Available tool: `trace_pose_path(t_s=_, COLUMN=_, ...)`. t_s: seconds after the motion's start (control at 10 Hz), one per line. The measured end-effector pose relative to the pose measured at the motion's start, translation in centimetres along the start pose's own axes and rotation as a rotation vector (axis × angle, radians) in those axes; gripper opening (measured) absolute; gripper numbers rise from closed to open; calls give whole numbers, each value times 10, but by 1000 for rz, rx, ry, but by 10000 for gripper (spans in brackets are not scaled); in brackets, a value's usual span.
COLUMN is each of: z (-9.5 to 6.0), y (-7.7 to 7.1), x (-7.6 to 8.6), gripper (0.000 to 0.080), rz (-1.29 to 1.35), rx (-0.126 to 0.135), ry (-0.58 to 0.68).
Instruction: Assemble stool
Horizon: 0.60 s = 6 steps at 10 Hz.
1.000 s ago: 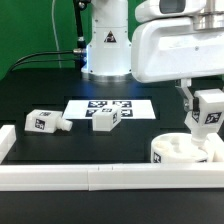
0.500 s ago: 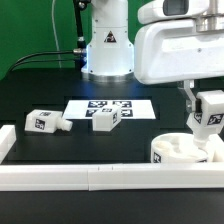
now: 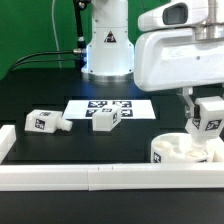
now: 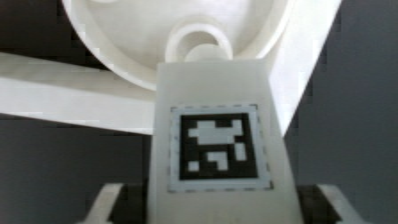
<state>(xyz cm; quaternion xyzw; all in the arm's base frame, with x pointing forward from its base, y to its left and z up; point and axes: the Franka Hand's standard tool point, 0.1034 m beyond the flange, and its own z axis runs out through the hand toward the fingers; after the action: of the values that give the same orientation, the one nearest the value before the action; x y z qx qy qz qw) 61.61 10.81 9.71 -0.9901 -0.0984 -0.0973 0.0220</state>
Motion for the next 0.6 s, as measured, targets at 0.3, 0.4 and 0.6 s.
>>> trace_pose_path(t_s=0.3, z=6, y=2, x=-5, gripper=334, rz=2, rx=-2, ry=1)
trace_pose_path(t_s=0.4, z=6, y=2, x=-3, gripper=334, rz=2, rx=-3, ry=8)
trace_pose_path(t_s=0.6, z=9, y=2, x=-4, gripper=334, rz=4, rx=-3, ry=5)
